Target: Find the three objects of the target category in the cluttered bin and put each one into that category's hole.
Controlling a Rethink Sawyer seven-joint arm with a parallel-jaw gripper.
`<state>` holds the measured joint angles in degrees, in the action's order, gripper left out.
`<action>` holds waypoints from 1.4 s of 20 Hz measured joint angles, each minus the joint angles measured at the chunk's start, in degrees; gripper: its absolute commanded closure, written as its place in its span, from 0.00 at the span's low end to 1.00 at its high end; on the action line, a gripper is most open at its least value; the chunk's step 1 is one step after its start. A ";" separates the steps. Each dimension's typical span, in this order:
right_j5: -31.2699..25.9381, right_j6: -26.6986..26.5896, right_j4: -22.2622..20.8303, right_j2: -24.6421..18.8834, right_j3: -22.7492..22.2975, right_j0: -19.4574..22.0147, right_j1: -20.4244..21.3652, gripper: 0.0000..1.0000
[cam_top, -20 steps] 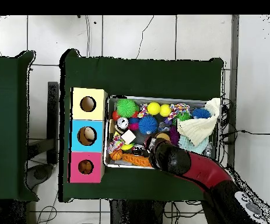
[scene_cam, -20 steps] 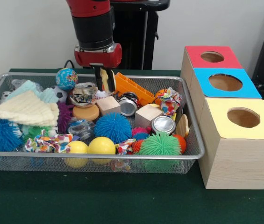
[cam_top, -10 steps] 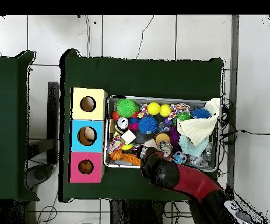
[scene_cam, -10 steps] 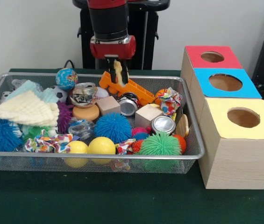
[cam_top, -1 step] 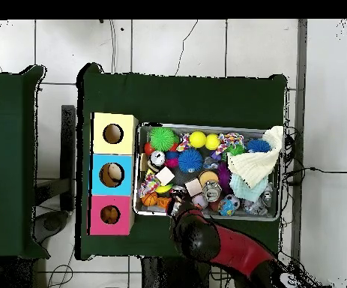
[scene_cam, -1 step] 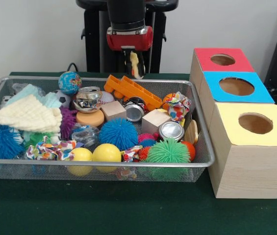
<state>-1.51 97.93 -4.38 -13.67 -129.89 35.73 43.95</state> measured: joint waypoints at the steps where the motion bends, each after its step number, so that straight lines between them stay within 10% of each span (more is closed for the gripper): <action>1: 0.39 0.02 0.12 0.00 -0.63 -0.11 0.21 1.00; 28: 14.68 16.15 5.34 0.00 -15.24 -12.37 2.73 1.00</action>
<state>13.18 114.08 0.96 -13.68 -145.13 23.36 46.68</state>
